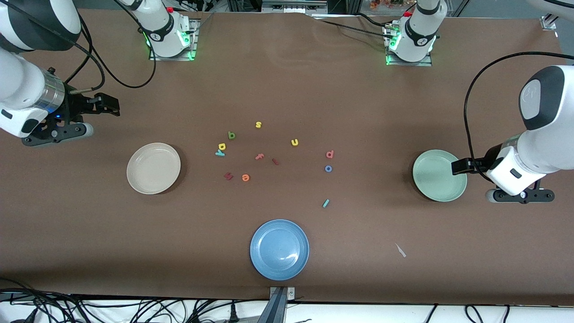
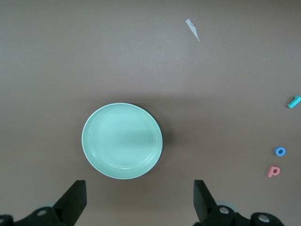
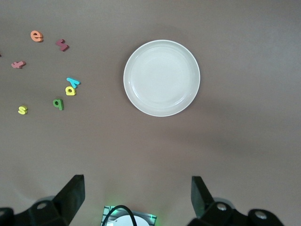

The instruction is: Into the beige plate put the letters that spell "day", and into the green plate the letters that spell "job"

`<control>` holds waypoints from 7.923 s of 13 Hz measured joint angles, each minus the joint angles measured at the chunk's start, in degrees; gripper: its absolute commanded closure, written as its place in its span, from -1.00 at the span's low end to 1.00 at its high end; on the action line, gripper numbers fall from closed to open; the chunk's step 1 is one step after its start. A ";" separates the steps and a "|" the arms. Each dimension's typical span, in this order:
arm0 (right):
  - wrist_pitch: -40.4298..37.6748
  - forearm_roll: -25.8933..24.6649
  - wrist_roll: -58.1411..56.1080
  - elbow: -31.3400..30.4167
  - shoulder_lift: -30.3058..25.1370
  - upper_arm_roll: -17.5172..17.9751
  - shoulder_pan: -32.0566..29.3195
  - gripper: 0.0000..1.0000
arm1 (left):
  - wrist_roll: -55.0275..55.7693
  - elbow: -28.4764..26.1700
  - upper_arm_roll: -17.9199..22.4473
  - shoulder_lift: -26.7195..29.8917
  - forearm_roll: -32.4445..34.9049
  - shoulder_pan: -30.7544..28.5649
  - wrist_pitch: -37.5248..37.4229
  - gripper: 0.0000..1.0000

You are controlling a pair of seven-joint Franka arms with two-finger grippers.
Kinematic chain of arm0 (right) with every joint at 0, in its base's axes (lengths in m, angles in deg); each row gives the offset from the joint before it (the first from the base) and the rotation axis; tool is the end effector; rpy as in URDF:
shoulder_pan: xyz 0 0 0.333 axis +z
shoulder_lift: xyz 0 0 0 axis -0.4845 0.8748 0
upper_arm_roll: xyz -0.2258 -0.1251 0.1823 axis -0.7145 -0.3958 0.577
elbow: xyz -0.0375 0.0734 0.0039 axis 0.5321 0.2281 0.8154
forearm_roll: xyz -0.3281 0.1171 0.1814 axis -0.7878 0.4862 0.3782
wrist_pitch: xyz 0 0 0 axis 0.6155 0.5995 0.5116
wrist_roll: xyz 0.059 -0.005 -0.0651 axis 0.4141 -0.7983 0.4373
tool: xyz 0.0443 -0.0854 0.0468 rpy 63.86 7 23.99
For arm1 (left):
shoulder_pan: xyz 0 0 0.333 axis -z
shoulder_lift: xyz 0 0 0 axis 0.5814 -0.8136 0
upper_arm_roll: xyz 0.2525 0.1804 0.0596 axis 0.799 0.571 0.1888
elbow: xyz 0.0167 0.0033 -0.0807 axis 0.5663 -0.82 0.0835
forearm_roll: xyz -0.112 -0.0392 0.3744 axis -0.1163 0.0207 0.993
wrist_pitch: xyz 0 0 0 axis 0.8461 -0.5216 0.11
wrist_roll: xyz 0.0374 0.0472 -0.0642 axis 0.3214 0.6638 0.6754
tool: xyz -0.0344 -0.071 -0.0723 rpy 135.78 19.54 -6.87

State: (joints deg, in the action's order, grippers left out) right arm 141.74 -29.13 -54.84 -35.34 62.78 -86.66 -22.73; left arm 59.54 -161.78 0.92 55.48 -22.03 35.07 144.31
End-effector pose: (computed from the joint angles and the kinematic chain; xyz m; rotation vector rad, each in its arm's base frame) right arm 0.5772 0.0612 0.5443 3.0875 0.3673 -0.3343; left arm 0.6688 -0.0299 0.4772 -3.1267 -0.0441 0.1864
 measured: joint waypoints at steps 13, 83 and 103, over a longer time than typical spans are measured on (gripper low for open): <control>0.67 1.67 0.30 -0.59 0.72 0.03 0.00 -1.00 | 9.49 -1.28 -1.34 -3.88 -4.25 5.55 0.43 -1.00; 68.07 -17.35 50.39 -34.38 21.32 16.86 3.79 -0.28 | 7.23 -25.85 -9.47 2.98 -4.13 0.26 13.02 1.00; 64.80 -18.10 42.90 -34.22 17.48 14.90 1.76 0.45 | 1.38 -9.91 -11.26 -10.39 2.22 -14.14 11.57 -1.00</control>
State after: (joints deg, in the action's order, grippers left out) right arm 206.54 -47.22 -11.94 -69.57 80.26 -71.76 -20.97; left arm 60.92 -171.69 -10.34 45.08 -19.80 20.93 155.88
